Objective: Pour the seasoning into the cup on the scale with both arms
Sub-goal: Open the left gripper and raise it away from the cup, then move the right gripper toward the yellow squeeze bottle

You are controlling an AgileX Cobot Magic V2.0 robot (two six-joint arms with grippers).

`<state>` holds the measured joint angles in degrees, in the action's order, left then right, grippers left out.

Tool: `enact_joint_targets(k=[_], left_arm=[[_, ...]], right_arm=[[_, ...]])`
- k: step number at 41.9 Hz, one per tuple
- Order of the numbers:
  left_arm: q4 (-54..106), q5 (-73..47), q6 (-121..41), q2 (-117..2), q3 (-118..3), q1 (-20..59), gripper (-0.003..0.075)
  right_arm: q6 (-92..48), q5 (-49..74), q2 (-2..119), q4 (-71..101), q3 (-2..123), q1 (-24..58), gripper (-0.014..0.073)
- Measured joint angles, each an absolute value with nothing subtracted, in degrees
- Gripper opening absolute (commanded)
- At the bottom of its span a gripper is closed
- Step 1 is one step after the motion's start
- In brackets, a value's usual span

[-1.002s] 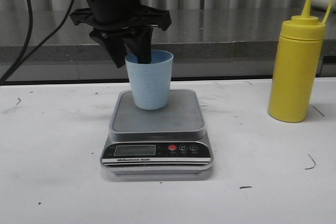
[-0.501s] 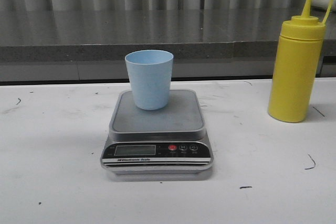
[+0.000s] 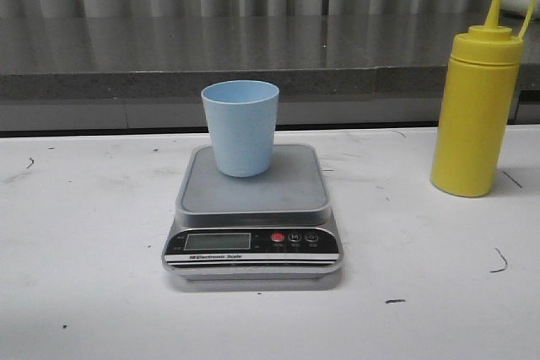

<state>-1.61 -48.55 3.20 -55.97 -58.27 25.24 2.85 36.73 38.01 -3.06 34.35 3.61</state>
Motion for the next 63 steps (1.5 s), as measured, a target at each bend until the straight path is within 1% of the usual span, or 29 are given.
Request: enact_joint_targets(k=[11, 18, 43, 45, 50, 51, 56, 63], left_arm=[[-1.4, -48.7, 3.2, -45.9, -49.3, 25.2, 0.0369], [-1.4, -48.9, 3.2, -41.8, -47.0, 25.2, 0.0369], [-1.4, -48.9, 3.2, -41.2, -46.8, 25.2, 0.0369], [-1.4, -48.9, 3.2, -41.2, -46.8, 25.2, 0.0369], [-1.4, -48.9, 3.2, -41.2, -46.8, 25.2, 0.0369], [-1.4, -48.9, 3.2, -41.2, -46.8, 25.2, 0.0368], [-1.4, -48.9, 3.2, -41.2, -46.8, 25.2, 0.0369], [-1.4, -48.9, 3.2, -41.2, -46.8, 25.2, 0.0368]], right_arm=[[2.8, 36.7, 38.0, -3.1, 34.3, 3.6, 0.0507], [2.8, 36.7, 38.0, -3.1, 34.3, 3.6, 0.0507], [2.8, 35.3, 38.0, -3.1, 34.3, 3.6, 0.0513], [2.8, 35.3, 38.0, -3.1, 34.3, 3.6, 0.0532], [1.4, 35.3, 38.0, -3.1, 34.3, 3.6, 0.0650], [1.1, 35.3, 38.0, -2.9, 34.3, 3.6, 0.0660], [0.7, 35.1, 38.3, -2.9, 34.3, 4.8, 0.0662], [0.7, 34.9, 41.1, -2.8, 35.4, 7.7, 0.0643]])
